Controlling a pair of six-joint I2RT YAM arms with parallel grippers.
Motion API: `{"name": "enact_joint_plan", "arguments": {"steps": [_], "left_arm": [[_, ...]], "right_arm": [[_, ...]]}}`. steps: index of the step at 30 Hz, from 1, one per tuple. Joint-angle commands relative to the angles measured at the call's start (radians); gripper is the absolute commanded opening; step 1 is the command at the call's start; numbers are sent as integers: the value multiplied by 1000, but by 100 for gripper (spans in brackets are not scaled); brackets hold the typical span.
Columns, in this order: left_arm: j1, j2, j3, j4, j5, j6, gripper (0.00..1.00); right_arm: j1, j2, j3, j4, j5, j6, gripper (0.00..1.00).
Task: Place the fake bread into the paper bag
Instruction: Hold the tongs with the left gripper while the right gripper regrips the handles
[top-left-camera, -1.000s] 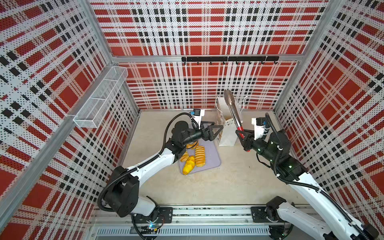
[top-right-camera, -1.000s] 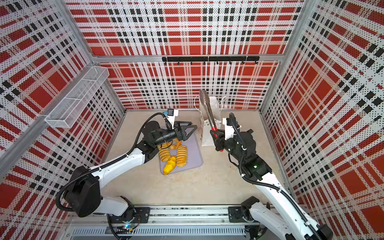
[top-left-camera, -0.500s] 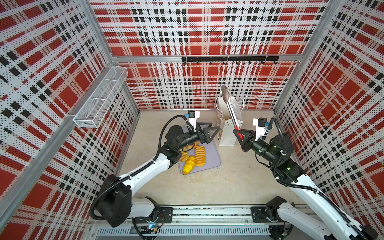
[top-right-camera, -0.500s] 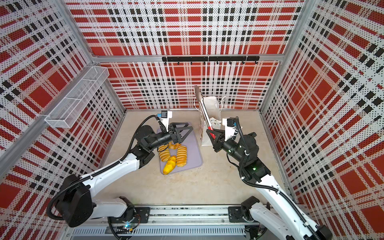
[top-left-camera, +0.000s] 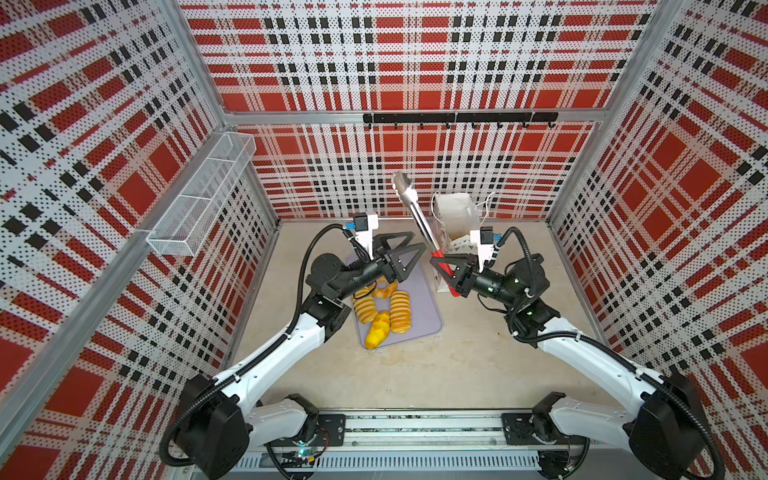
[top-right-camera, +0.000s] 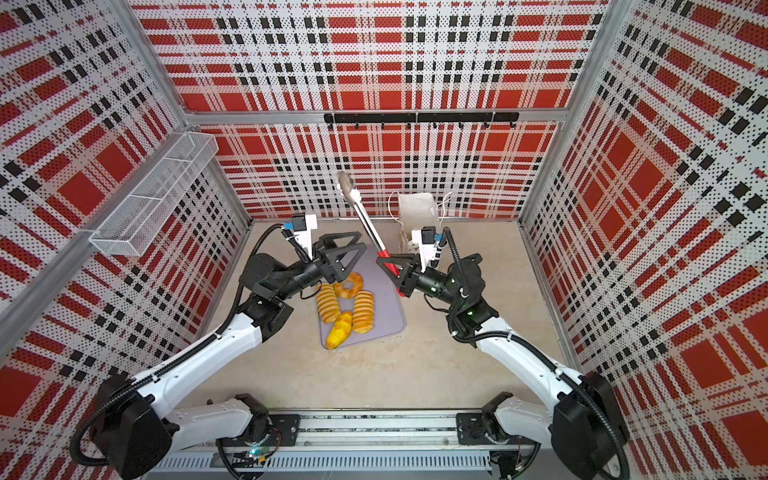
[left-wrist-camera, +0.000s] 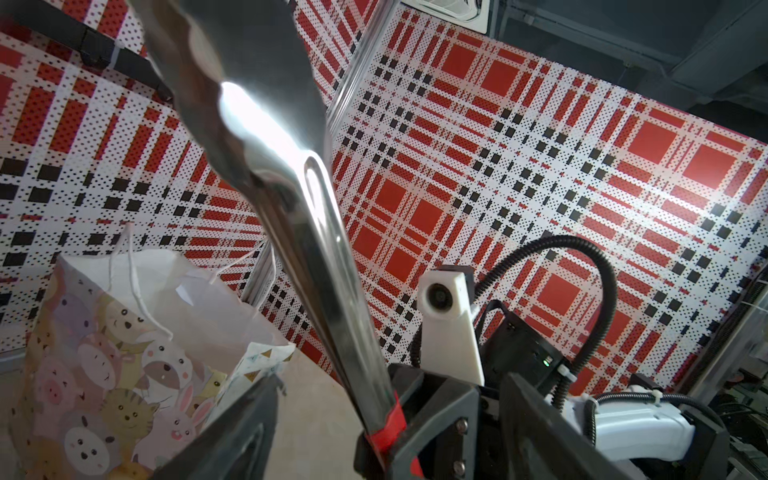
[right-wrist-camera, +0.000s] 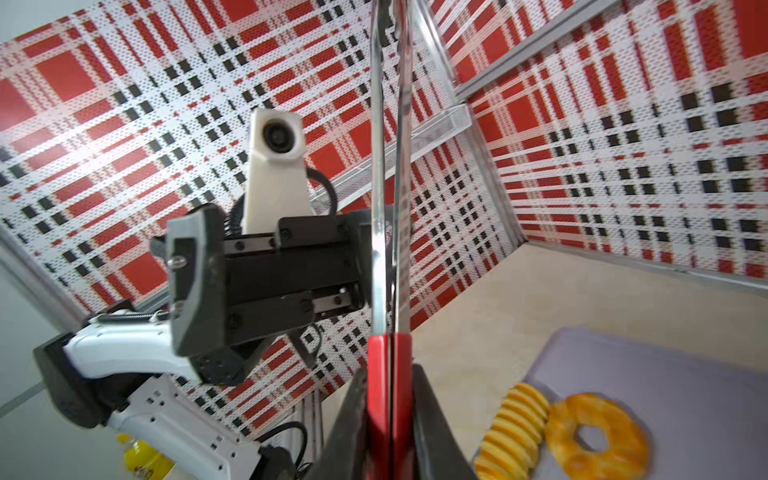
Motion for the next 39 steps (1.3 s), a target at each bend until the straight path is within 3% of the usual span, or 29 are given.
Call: {"name": "enact_joint_plan", "arguments": {"steps": [1, 7, 13, 18, 24, 29, 33, 39], "left_arm": [[5, 24, 24, 45, 39, -18, 73], [12, 46, 27, 104, 54, -41, 52], [13, 74, 33, 230, 121, -141, 33], [21, 95, 42, 291, 149, -196, 16], [38, 104, 52, 307, 171, -228, 17], [48, 111, 53, 307, 212, -262, 17], [44, 106, 46, 307, 233, -264, 15], [45, 117, 48, 289, 237, -261, 16]], "right_arm": [[24, 19, 54, 121, -44, 18, 18], [50, 57, 60, 218, -69, 68, 18], [53, 98, 90, 227, -99, 87, 17], [54, 114, 110, 212, -114, 69, 24], [36, 101, 132, 101, -109, -23, 43], [-23, 77, 177, -111, -221, -217, 38], [-74, 100, 203, -180, -370, -260, 38], [-76, 141, 256, -258, -456, -305, 35]]}}
